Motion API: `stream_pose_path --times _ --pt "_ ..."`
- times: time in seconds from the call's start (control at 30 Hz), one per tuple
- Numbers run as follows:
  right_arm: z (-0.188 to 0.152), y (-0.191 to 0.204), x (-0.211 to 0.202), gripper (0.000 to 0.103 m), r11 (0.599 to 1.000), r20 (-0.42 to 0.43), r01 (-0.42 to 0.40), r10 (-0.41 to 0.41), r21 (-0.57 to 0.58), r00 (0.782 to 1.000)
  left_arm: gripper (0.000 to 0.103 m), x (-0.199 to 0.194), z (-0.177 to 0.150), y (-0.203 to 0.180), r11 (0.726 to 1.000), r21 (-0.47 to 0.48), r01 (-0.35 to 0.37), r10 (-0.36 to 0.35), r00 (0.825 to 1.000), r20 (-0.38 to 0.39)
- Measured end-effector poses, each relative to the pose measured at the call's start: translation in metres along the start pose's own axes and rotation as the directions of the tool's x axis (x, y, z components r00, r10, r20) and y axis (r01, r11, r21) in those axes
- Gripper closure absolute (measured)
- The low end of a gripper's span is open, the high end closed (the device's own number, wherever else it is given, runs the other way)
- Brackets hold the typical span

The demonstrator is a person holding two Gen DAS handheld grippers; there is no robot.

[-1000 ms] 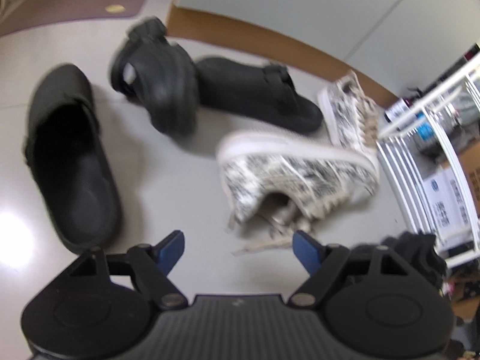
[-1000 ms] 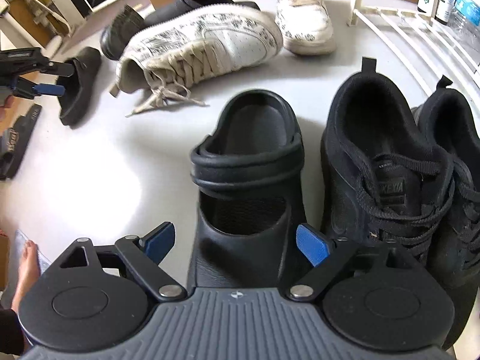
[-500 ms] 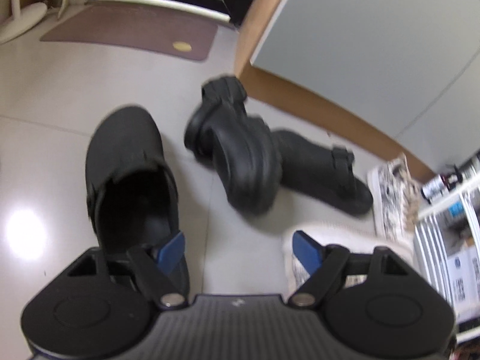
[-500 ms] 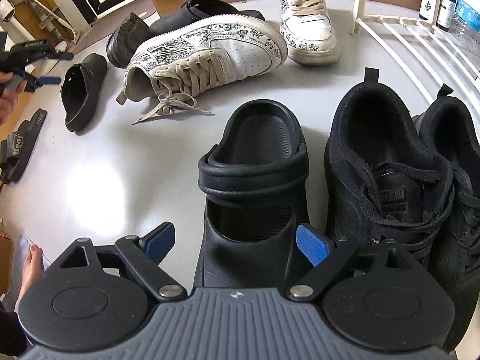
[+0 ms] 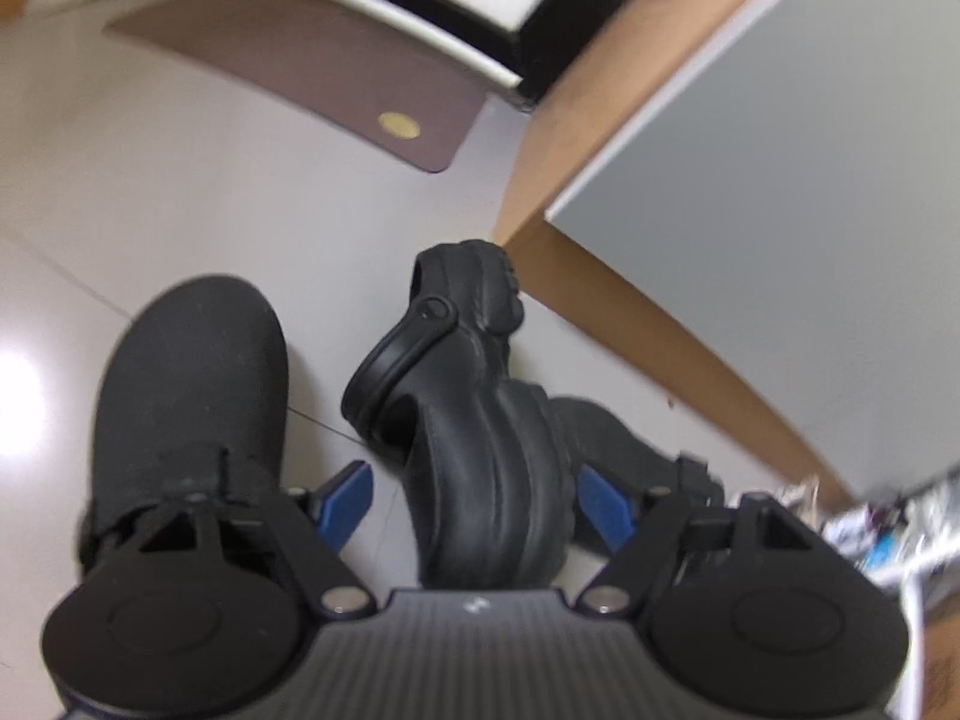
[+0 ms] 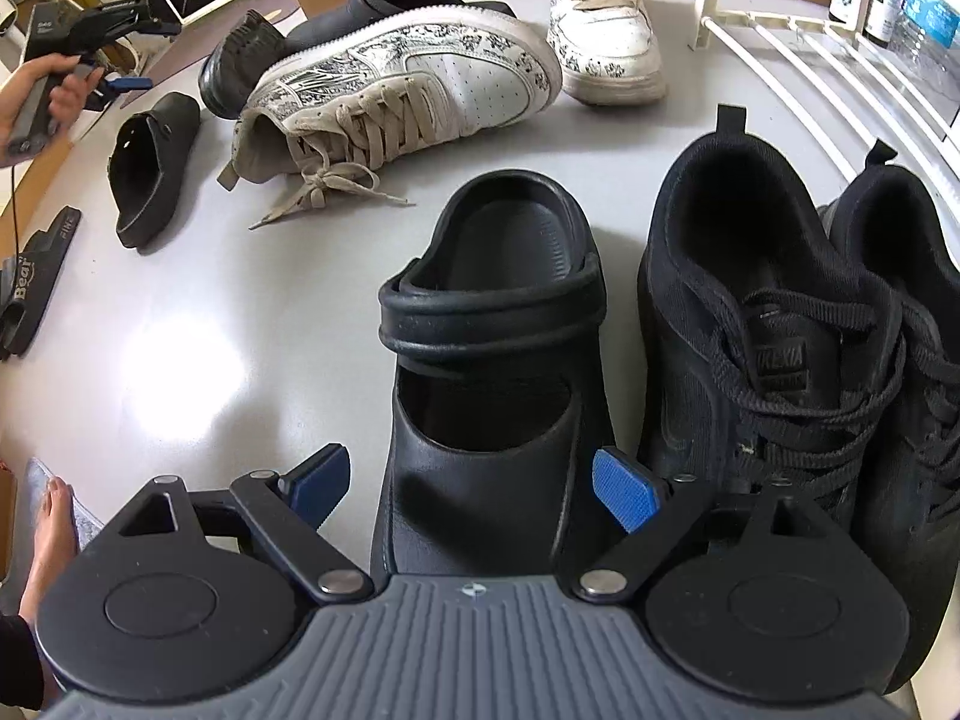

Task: Organize scattered shoes
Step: 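Move the left tool down and close it on another black clog's strap, then lift the black clog with the left tool and carry it toward the right tool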

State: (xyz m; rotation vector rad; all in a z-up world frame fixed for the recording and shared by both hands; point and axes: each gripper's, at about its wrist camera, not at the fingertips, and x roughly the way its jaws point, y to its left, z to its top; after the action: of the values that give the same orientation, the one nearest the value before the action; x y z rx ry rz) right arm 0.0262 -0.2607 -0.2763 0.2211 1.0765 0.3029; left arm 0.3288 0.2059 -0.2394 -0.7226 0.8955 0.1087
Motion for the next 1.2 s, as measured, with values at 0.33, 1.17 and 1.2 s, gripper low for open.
stream_pose_path --times 0.33,1.17,1.2 --pt "0.001 -0.002 -0.003 0.011 1.000 0.013 0.012 -0.012 0.002 1.000 0.036 0.038 0.011 0.009 0.995 -0.100 -0.007 0.005 1.000 -0.019" --pt "-0.005 -0.006 0.002 0.011 1.000 -0.015 0.021 -0.021 -0.003 1.000 0.073 0.056 0.004 0.024 0.967 -0.232 0.104 -0.091 0.994 0.066" --pt "-0.005 -0.006 0.002 0.011 1.000 -0.015 0.021 -0.021 -0.004 1.000 0.081 0.053 0.004 0.024 0.967 -0.230 0.112 -0.098 0.993 0.070"
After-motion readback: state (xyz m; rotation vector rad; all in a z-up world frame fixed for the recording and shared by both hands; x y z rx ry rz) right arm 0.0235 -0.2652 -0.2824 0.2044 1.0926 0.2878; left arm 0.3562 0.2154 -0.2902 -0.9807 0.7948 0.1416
